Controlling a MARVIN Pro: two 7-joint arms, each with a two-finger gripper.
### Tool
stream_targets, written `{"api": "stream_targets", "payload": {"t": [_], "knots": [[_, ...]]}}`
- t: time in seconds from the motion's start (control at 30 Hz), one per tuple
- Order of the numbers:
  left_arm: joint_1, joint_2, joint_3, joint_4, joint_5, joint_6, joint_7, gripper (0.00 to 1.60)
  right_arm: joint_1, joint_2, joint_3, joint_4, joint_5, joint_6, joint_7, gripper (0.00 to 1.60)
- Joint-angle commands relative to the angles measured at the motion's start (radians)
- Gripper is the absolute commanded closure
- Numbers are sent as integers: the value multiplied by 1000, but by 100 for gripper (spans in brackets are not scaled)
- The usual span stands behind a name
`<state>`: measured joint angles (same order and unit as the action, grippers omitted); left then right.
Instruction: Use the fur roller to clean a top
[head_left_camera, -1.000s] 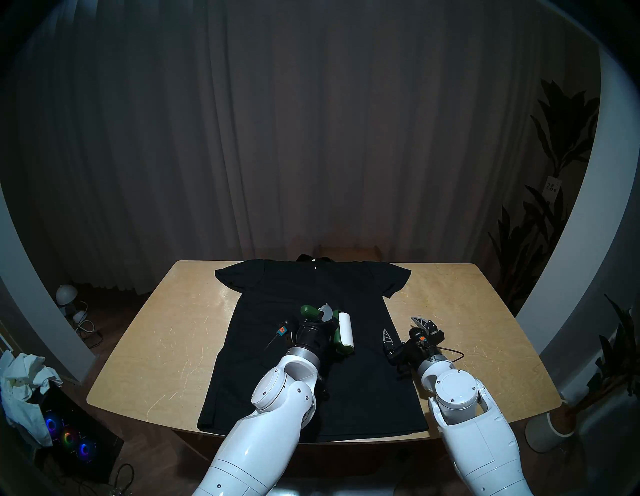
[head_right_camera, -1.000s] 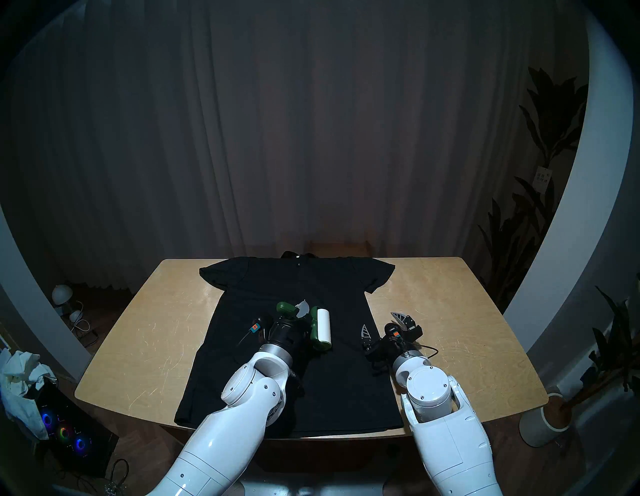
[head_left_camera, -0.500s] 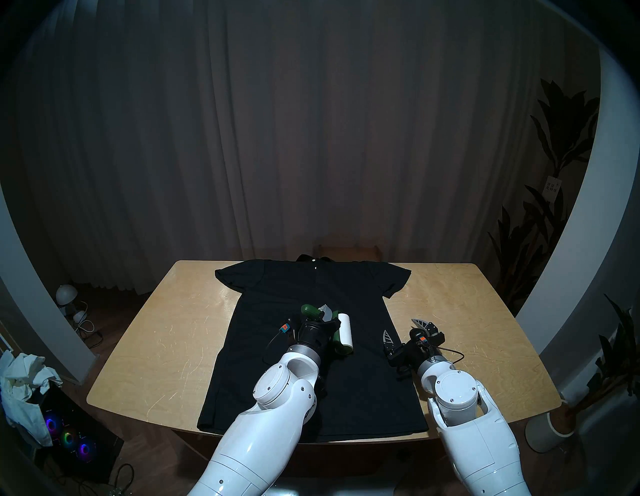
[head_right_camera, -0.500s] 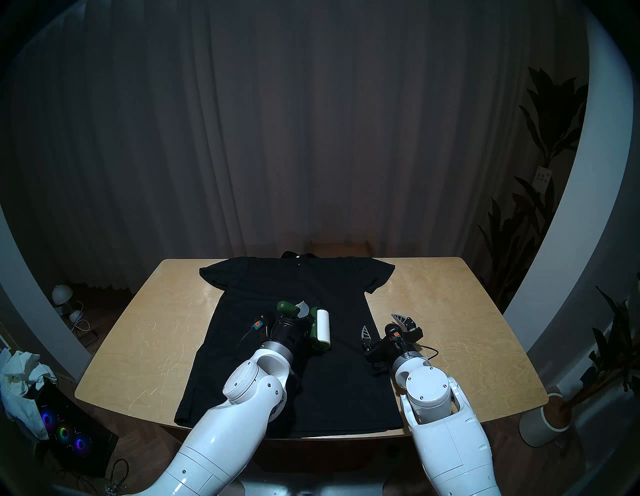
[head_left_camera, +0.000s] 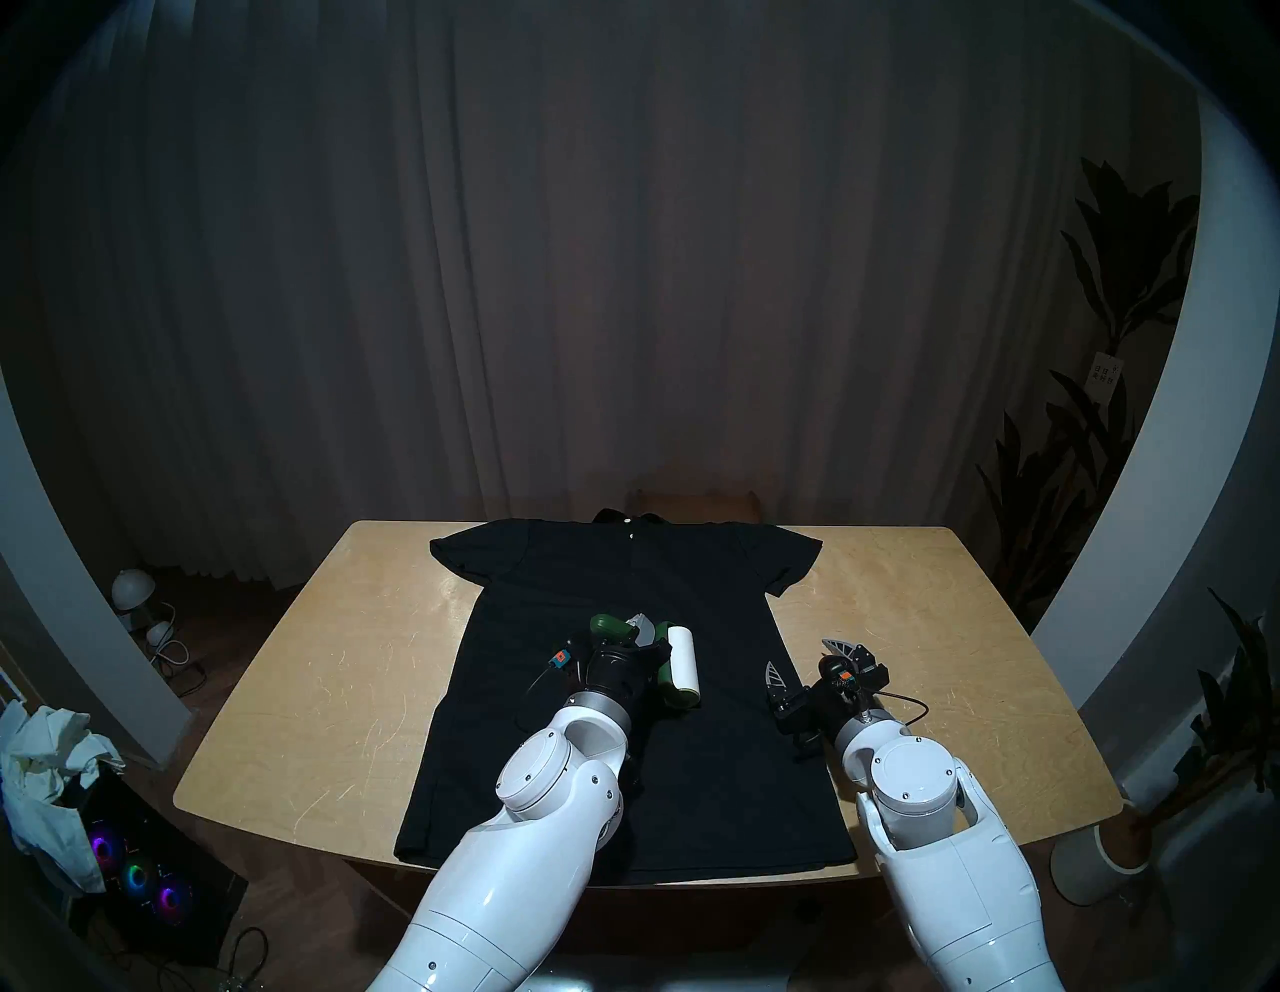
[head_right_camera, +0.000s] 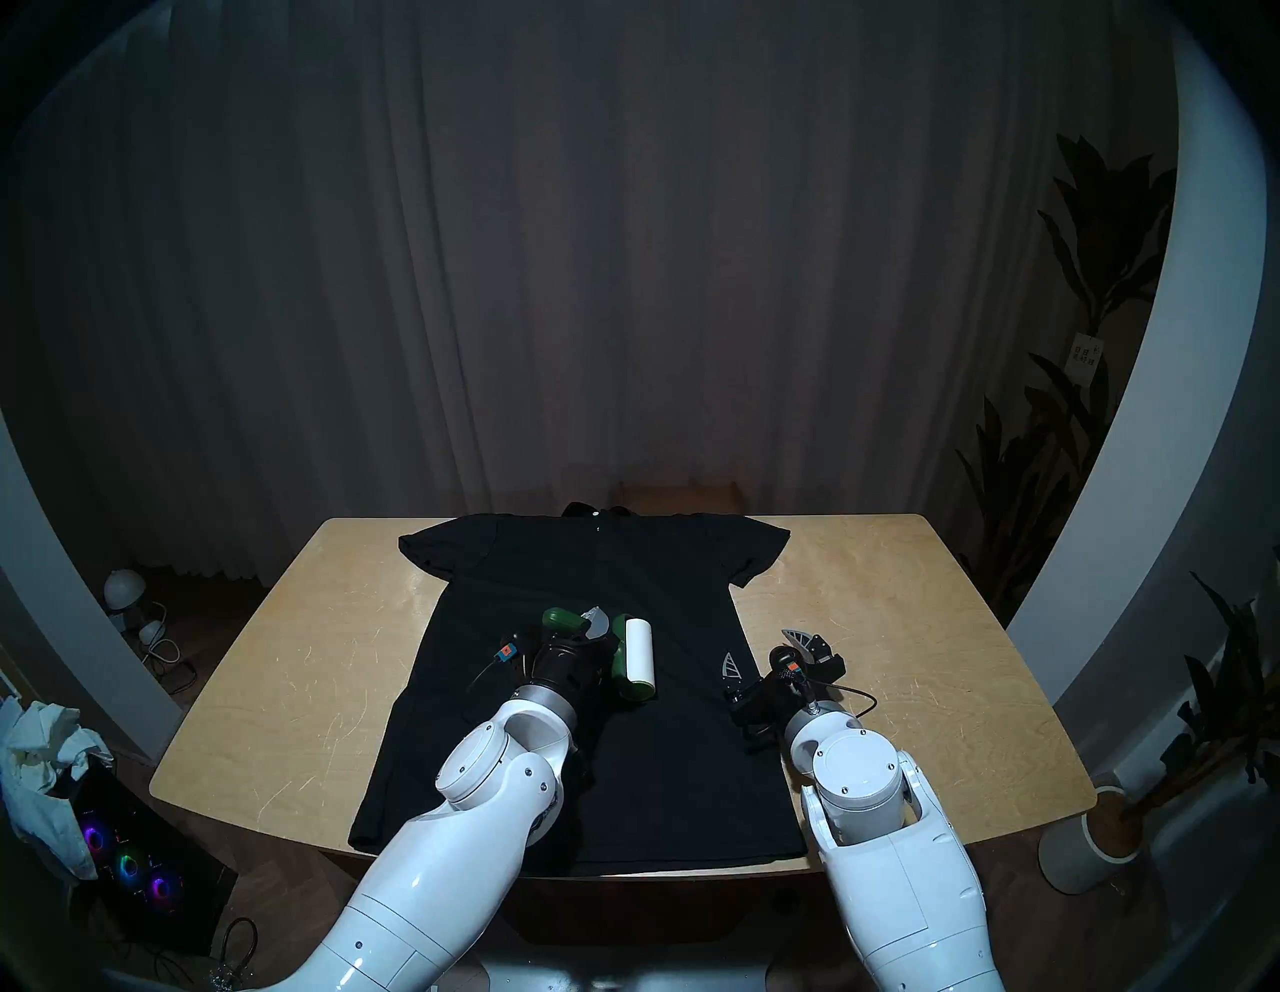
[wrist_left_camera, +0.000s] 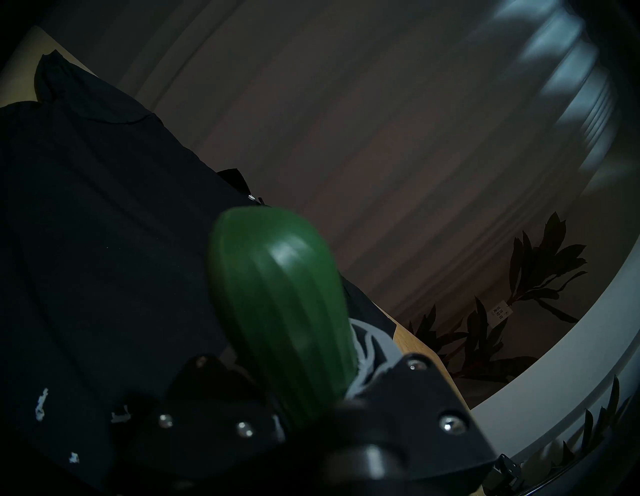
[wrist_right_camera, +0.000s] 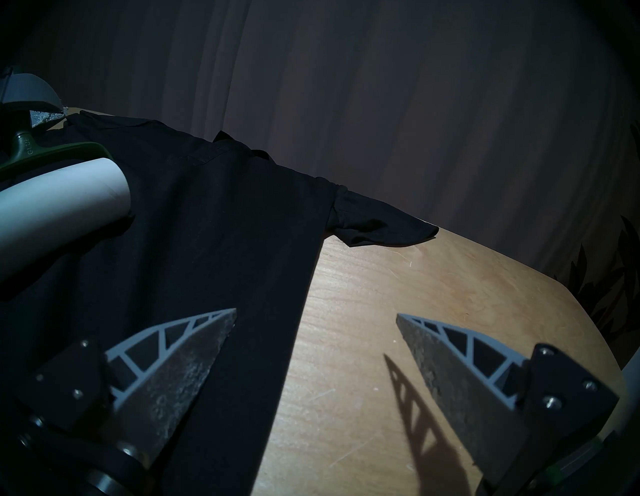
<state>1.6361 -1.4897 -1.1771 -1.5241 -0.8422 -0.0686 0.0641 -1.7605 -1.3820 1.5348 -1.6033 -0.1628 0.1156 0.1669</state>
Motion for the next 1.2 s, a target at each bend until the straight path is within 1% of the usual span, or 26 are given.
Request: {"api": "stream_targets", "payload": {"t": [0.0,0.17,0.43,0.83,1.17], "knots": [[27,15,-5,-2,-7,11,7,160,7,9,2,-5,0,11,10,0],[27,24,-10,-2,-17,21,8,160,13,11,2,0,0,13,13,0],[55,68,-26,-40,-40,63,10,160,9,14,-3,12,-3,14,19,0],[100,105,-54,-71,-68,70,2,160,8,13,-18,23,-11,17,19,0],[98,119,-68,-57,-85,71,-11,160,7,23,-25,42,-30,42,-5,0]]}}
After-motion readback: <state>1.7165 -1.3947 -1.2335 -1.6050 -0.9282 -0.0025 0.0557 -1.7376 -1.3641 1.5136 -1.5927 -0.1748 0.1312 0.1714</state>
